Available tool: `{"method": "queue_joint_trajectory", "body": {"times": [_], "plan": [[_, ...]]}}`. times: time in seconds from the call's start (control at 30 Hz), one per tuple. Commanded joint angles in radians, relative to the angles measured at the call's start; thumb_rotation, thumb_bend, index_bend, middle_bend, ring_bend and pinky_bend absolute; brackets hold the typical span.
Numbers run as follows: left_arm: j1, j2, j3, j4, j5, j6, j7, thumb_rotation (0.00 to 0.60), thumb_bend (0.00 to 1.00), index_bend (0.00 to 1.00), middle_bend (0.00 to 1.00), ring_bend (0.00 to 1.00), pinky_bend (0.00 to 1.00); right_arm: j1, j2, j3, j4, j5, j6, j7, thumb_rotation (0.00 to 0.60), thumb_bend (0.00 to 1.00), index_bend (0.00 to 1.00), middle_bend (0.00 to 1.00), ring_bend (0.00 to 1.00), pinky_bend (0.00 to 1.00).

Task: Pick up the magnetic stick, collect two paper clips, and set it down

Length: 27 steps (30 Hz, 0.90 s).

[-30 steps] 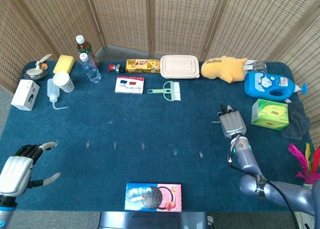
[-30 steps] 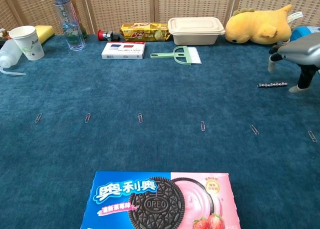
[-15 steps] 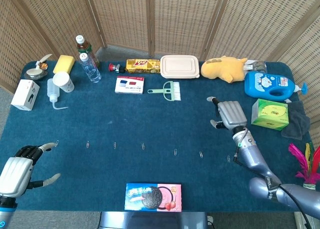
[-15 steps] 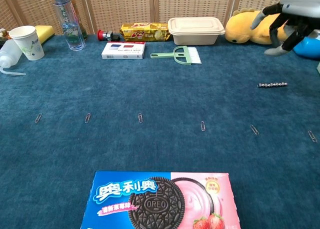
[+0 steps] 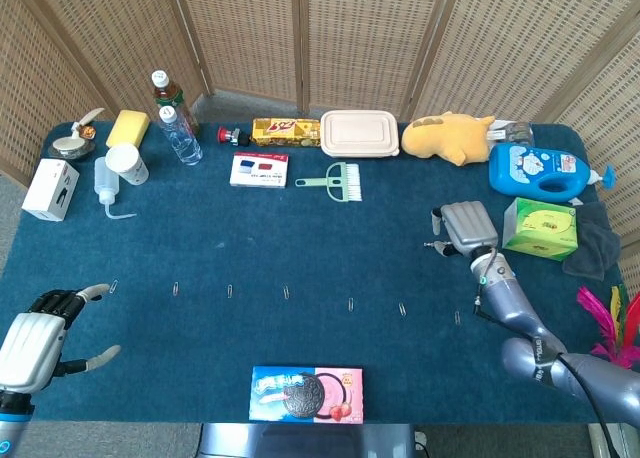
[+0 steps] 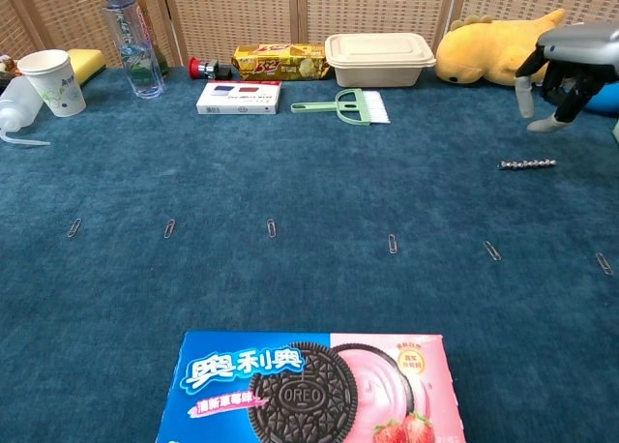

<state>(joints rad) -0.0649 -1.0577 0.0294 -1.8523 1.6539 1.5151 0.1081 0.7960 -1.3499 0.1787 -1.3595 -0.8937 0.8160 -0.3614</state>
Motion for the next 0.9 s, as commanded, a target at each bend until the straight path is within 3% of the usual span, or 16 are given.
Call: {"method": "queue_joint_trajectory", "body": {"times": [0.03, 0.4, 0.57, 0.9], "plan": [[0.000, 0.001, 0.000, -0.002, -0.001, -0.001, 0.002, 0.442, 0.20, 0.22, 0.33, 0.30, 0.24, 0.017, -0.024, -0.008, 0.025, 0.024, -0.006, -0.035, 0.600, 0.31, 0.56, 0.93, 1.00, 1.00], [-0.006, 0.000, -0.004, -0.003, -0.006, -0.010, 0.009, 0.441, 0.20, 0.22, 0.33, 0.30, 0.24, 0.049, -0.100, -0.029, 0.111, 0.105, -0.008, -0.139, 0.600, 0.34, 0.53, 0.91, 0.99, 1.00], [-0.009, 0.001, -0.006, -0.003, -0.010, -0.014, 0.010, 0.442, 0.20, 0.22, 0.33, 0.30, 0.24, 0.051, -0.118, -0.037, 0.138, 0.130, -0.015, -0.156, 0.600, 0.39, 0.52, 0.91, 0.98, 1.00], [-0.014, 0.001, -0.008, -0.007, -0.013, -0.021, 0.016, 0.439, 0.20, 0.22, 0.33, 0.31, 0.24, 0.055, -0.135, -0.049, 0.178, 0.158, -0.032, -0.181, 0.600, 0.40, 0.50, 0.90, 0.97, 1.00]]}}
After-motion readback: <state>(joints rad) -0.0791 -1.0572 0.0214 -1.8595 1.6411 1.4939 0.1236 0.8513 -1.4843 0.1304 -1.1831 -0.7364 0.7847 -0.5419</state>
